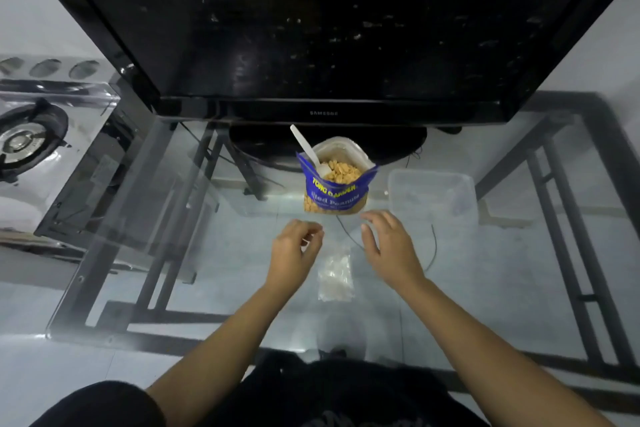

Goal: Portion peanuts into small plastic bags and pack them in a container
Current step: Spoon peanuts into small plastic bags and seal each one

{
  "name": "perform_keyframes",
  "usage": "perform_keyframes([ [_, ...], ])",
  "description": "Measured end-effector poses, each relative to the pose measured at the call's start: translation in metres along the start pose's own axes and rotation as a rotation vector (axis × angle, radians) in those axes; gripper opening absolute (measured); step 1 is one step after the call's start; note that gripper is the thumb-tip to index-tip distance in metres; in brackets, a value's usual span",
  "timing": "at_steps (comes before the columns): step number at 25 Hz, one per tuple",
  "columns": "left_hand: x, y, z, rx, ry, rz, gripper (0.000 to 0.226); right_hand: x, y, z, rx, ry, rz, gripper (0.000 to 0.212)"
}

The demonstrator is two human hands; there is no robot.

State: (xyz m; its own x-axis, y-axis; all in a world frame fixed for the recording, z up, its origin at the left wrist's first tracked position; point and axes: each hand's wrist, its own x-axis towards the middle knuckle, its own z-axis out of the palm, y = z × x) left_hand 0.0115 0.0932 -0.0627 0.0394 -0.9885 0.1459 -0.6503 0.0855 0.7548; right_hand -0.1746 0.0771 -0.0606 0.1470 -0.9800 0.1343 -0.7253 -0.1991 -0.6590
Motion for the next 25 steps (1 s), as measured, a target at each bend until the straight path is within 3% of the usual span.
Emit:
perform_keyframes([
  [3, -0.038, -0.033, 0.027, 0.234, -0.246, 0.079, 0.037, -0.042, 0.027, 0.027, -0.114, -0.208, 0.129, 0.054],
  [6, -0.049, -0.041, 0.042, 0.504, -0.36, 0.16, 0.05, -0.066, 0.044, 0.045, -0.297, -0.386, 0.12, 0.075],
  [11, -0.05, -0.043, 0.049, 0.585, -0.338, 0.166, 0.043, -0.077, 0.053, 0.055, -0.456, -0.417, 0.118, 0.065],
  [16, -0.054, -0.038, 0.051, 0.521, -0.213, 0.246, 0.027, -0.078, 0.057, 0.058, -0.452, -0.41, 0.107, 0.063],
  [19, -0.054, -0.033, 0.051, 0.326, -0.062, 0.296, 0.022, -0.072, 0.049, 0.051, -0.17, -0.309, 0.187, 0.063],
  [22, -0.054, -0.027, 0.047, 0.152, 0.049, 0.341, 0.012, -0.06, 0.026, 0.035, 0.251, -0.089, 0.4, 0.045],
  [25, -0.054, -0.024, 0.046, 0.123, 0.09, 0.365, 0.007, -0.041, 0.009, 0.027, 0.521, -0.154, 0.67, 0.034],
])
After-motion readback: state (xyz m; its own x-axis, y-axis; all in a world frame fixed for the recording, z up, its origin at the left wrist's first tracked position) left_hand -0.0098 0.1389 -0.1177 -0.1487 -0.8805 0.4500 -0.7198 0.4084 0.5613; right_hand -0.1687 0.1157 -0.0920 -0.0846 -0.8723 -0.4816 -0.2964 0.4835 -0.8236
